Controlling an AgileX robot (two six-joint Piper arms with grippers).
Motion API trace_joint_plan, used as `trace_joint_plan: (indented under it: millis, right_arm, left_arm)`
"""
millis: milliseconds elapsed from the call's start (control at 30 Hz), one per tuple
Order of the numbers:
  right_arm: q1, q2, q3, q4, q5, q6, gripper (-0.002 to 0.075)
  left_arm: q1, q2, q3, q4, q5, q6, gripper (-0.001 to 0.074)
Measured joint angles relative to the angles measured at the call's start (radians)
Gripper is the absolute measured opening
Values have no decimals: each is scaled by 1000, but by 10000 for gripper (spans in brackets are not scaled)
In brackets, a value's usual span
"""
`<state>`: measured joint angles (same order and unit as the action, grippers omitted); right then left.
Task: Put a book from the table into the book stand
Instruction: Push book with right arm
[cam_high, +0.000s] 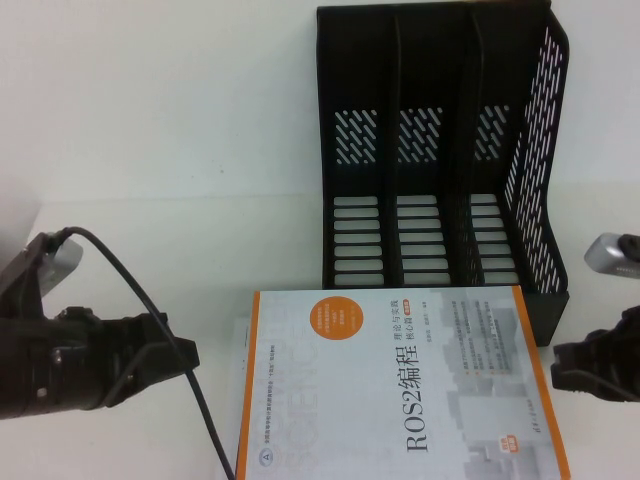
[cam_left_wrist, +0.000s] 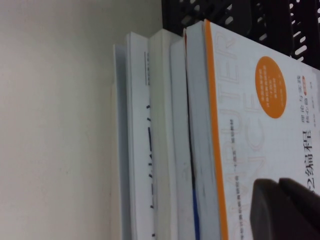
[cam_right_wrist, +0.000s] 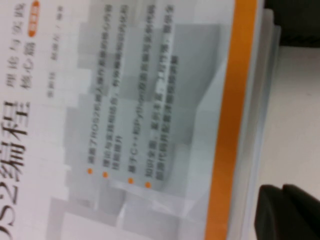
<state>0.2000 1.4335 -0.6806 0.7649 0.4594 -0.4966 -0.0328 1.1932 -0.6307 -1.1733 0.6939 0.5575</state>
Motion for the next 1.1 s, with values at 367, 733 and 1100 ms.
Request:
trace_joint_plan:
  millis: [367, 733, 1100]
  right_arm:
    - [0, 6, -29, 15, 38, 0, 1]
    - [0, 12, -29, 97, 42, -57, 1]
    - [15, 12, -29, 114, 43, -70, 1]
  left_arm:
    - [0, 4, -1, -17, -88, 4, -4]
    - [0, 5, -1, -58, -162, 20, -4]
    - [0, 5, -1, -111, -164, 71, -4]
